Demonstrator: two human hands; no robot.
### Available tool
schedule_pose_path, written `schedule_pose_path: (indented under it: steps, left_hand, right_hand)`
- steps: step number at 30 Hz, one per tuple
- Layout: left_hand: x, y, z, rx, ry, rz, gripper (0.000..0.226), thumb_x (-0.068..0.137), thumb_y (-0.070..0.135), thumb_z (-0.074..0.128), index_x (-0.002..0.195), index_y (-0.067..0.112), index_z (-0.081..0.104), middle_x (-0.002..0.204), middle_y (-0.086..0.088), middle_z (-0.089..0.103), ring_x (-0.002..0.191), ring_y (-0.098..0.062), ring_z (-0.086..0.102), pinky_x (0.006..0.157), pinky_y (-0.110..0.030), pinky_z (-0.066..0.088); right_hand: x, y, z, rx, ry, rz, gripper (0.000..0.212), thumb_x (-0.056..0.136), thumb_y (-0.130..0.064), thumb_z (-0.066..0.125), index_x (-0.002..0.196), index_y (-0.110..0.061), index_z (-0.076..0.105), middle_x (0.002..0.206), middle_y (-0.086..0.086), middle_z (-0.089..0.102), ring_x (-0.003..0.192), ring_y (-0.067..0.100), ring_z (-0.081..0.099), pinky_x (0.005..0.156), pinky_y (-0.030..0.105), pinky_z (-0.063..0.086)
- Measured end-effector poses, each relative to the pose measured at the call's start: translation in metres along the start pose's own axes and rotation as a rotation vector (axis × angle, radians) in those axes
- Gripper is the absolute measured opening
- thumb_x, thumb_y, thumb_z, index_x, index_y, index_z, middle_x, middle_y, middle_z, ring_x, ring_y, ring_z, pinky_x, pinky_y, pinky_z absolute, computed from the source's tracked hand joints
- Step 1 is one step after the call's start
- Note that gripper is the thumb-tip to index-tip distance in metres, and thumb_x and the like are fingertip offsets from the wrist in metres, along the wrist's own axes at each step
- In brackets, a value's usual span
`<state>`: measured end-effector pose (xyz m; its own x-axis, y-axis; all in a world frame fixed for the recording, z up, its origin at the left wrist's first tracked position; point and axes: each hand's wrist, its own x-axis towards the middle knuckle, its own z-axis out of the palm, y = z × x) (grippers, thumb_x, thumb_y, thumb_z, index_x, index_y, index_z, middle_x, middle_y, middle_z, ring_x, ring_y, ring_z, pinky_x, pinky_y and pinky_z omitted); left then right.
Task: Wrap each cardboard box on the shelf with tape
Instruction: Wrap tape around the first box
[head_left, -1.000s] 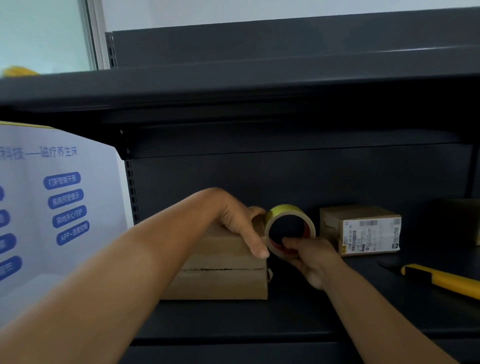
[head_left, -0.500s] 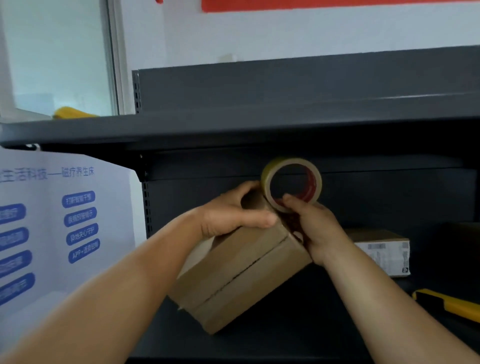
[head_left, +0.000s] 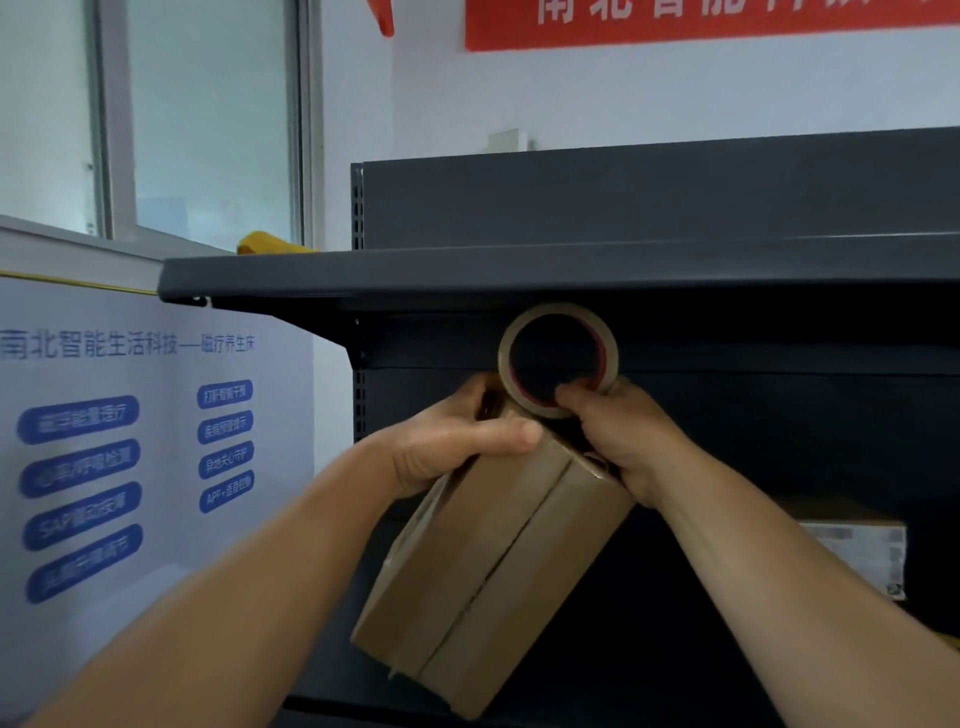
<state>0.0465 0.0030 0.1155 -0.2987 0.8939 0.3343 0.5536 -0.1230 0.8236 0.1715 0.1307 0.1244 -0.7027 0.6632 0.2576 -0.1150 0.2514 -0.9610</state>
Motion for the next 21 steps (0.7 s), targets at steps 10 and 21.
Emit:
schedule_pose_path:
  steps: [10,21]
  left_hand:
    - [-0.023,-0.012,-0.010,-0.184,0.148,0.136,0.113,0.028,0.067,0.084,0.128,0.032,0.045,0.109,-0.004,0.061,0.086,-0.011,0.069,0.068,-0.024,0.053]
    - [-0.025,-0.021,-0.011,-0.223,0.165,0.211,0.108,0.036,0.067,0.084,0.130,0.029,0.045,0.111,-0.013,0.059,0.090,-0.025,0.064,0.073,-0.035,0.053]
  right_hand:
    - [0.004,0.005,-0.029,0.113,0.240,-0.080,0.024,0.098,-0.009,0.042,0.114,-0.021,0.055,0.109,0.006,0.062,0.084,0.017,0.062,0.085,0.038,0.051]
    - [-0.003,0.017,-0.042,0.065,0.280,-0.149,0.028,0.093,-0.009,0.050,0.081,-0.034,0.054,0.086,-0.004,0.059,0.079,0.012,0.057,0.059,0.024,0.043]
